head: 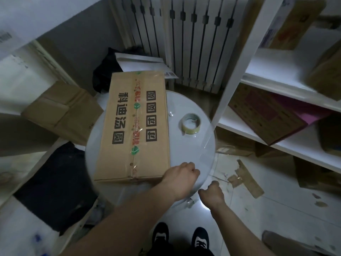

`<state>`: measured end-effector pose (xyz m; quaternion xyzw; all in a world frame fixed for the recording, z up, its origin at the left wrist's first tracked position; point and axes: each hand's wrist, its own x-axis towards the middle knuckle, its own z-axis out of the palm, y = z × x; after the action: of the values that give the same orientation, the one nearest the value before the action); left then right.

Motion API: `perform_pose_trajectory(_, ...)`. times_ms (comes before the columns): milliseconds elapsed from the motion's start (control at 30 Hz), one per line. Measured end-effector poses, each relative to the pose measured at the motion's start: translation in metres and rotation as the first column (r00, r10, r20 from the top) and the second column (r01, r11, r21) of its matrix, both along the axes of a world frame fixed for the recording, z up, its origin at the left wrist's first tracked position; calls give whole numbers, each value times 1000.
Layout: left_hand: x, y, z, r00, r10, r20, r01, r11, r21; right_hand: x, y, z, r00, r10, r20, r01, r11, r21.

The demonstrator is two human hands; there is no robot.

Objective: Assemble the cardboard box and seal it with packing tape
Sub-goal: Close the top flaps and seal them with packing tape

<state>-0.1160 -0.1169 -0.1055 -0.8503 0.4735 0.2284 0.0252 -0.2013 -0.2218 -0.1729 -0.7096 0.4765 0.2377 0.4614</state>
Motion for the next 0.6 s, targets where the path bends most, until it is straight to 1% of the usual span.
perform_pose_trajectory(67,-3,-3,-6,998,-12,66,12,1000,5,-5,4,-23,999,-38,22,37,999,12)
perform_pose_trajectory(133,-8,-2,-15,994,-46,95,45,999,15,-13,5,-40,993,-109,50,108,994,23)
perform_pose_trajectory(200,-12,1,-23,992,-86,91,85,996,11,-18,5,-50,985,-163,48,159,984,79)
perform_pose_trajectory(267,-17,3,-30,994,-103,24,103,994,-23,-21,10,-57,985,-168,36,160,973,169)
perform_pose_trajectory(300,-18,5,-32,995,-94,-18,93,995,-32,-22,13,-60,989,-145,36,135,973,187)
perform_pose_trajectory(367,-16,9,-36,996,-54,-76,51,998,-45,-20,20,-63,999,-47,11,44,985,166)
perform_pose_trajectory(433,-12,14,-39,993,-10,-117,2,998,-68,-19,23,-65,997,62,-40,-59,995,80)
perform_pose_trajectory(533,-10,20,-42,984,42,-176,-59,994,-93,-16,18,-62,965,232,-119,-239,970,-53)
perform_pose_trajectory(600,-11,21,-37,971,74,-229,-99,990,-102,-11,13,-54,949,262,-178,-281,955,-91)
